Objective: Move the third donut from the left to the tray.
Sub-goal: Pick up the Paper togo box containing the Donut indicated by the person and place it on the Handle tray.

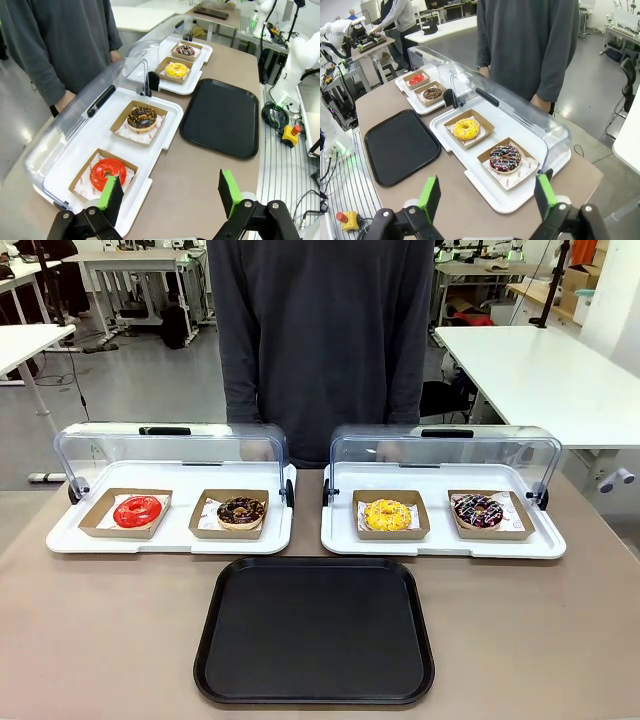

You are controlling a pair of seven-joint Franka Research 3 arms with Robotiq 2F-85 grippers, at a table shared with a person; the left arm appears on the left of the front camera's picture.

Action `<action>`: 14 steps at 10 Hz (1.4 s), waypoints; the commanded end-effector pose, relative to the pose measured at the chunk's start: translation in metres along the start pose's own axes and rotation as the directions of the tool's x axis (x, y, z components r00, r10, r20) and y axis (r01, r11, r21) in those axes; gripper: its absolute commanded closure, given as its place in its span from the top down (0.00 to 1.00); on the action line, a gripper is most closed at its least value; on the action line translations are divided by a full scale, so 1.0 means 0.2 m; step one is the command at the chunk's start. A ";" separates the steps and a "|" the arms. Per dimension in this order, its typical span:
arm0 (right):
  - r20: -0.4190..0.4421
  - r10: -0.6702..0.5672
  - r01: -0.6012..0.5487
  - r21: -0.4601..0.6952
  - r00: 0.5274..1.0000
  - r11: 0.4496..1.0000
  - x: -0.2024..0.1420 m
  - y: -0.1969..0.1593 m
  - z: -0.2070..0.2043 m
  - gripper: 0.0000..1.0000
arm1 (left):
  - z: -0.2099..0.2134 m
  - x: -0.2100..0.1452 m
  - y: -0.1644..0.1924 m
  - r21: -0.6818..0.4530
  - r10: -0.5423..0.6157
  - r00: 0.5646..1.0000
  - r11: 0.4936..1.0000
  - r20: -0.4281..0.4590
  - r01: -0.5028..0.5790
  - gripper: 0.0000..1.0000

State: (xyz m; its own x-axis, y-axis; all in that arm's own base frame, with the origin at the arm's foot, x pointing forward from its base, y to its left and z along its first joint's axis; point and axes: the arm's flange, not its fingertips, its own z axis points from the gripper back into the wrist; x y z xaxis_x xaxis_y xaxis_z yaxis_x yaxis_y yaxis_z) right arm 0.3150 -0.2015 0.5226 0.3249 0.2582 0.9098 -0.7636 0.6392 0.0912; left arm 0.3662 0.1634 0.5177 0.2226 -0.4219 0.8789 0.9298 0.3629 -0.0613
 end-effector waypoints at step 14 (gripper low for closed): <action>0.024 0.027 -0.027 0.001 0.999 1.000 0.01 -0.01 0.00 1.00 | 0.01 0.00 0.00 -0.007 -0.012 1.000 1.000 0.006 0.012 1.00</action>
State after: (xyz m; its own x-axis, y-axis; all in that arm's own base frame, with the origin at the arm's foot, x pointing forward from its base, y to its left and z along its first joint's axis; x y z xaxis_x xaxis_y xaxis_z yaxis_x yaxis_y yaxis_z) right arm 0.3137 -0.2010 0.5214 0.3239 0.2586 0.9101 -0.7656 0.6367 0.0915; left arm 0.3661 0.1634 0.5179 0.2223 -0.4217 0.8790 0.9301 0.3621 -0.0615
